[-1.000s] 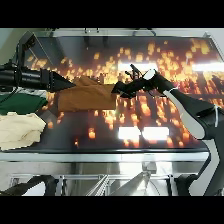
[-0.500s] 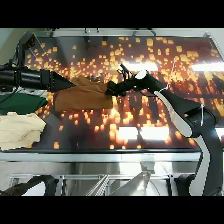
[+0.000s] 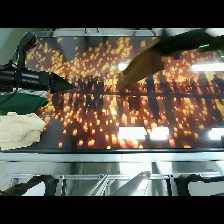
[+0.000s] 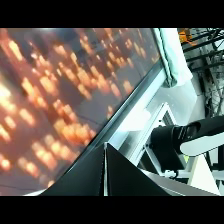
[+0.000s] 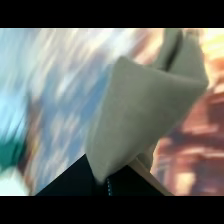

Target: Fold the shirts.

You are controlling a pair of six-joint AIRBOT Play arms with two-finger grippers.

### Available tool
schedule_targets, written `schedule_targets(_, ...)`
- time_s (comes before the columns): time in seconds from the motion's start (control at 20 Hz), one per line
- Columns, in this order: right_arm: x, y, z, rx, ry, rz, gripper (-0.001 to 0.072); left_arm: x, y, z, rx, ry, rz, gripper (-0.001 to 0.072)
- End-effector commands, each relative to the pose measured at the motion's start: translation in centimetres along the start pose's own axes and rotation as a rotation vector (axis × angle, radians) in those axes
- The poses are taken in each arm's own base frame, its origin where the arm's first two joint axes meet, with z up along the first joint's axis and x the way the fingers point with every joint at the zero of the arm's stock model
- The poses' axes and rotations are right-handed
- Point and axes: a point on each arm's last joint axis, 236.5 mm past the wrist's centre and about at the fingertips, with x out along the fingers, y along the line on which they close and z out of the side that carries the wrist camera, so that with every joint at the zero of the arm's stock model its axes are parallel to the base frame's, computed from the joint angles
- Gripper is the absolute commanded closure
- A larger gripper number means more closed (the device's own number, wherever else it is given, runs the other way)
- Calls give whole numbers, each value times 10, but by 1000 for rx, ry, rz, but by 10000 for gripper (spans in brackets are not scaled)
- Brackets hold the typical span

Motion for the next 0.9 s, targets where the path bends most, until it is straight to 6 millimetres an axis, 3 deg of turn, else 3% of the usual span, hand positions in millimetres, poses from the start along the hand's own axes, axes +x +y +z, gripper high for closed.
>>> schedule_targets(0.0,-151,-109,55,182,-270,-344,697,1,-1,-1,3,5,-4,688)
schedule_targets(0.1,-206,-179,53,311,-303,-483,697,1,-1,-1,2,3,-3,688)
schedule_targets(0.2,-256,-250,35,467,-308,-610,697,1,-1,0,2,3,-2,688)
schedule_targets(0.3,-303,-309,1,613,-278,-745,697,1,-1,0,-1,2,-2,688)
schedule_targets(0.45,-370,-379,-70,813,-210,-993,697,1,-1,0,-1,1,-1,688)
schedule_targets(0.6,-388,-414,-124,958,-150,-1040,697,1,-1,0,-2,2,-2,688)
schedule_targets(0.75,-382,-431,-163,1029,-69,-1031,698,1,-1,0,-6,1,-1,688)
schedule_targets(0.85,-376,-437,-176,1053,-58,-1023,697,1,-1,0,-12,1,-1,688)
